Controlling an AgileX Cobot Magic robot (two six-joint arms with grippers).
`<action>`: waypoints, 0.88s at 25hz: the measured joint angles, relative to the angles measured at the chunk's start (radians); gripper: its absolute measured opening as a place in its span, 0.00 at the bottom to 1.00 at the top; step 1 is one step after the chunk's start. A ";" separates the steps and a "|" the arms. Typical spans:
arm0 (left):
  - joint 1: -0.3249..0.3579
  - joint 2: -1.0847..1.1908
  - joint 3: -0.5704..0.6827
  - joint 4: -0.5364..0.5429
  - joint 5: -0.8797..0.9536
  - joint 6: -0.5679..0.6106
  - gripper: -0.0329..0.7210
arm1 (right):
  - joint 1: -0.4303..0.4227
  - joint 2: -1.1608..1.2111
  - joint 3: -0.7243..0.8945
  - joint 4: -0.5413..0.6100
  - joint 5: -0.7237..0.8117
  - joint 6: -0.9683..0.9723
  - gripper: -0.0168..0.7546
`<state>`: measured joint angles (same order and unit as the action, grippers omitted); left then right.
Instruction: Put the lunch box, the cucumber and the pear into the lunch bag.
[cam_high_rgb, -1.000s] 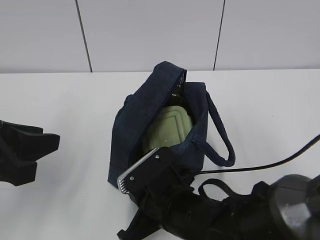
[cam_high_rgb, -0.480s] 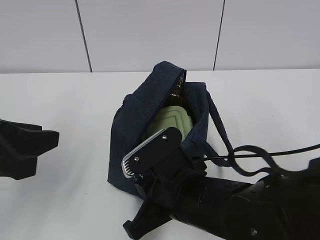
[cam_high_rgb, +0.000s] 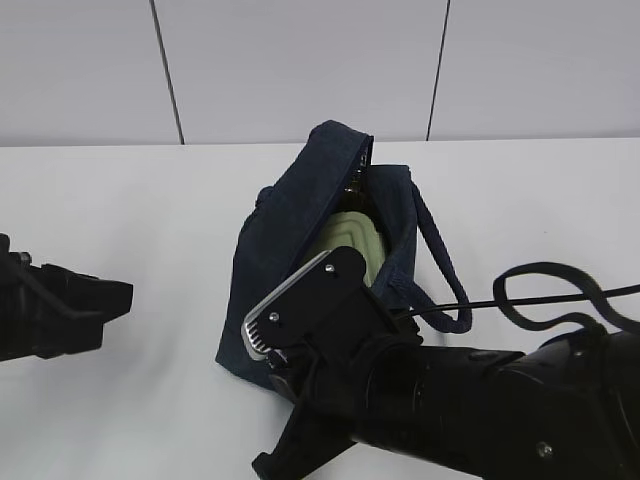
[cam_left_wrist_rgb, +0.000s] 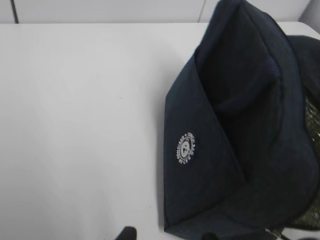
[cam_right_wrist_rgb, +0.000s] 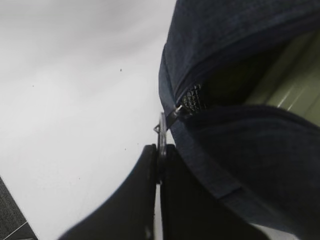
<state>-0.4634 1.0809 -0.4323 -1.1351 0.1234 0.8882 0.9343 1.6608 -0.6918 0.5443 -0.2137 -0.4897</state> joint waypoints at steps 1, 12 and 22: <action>0.000 0.003 0.000 -0.041 -0.011 0.000 0.36 | 0.000 0.000 0.000 0.000 0.002 -0.002 0.02; 0.000 0.019 -0.027 -0.074 -0.085 0.023 0.36 | 0.000 0.000 0.000 0.000 0.020 -0.004 0.02; 0.000 0.230 -0.233 0.056 0.367 0.442 0.36 | 0.000 0.000 0.000 0.000 0.023 -0.007 0.02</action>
<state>-0.4634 1.3106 -0.6654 -1.0796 0.4902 1.3304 0.9343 1.6608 -0.6918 0.5443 -0.1912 -0.4964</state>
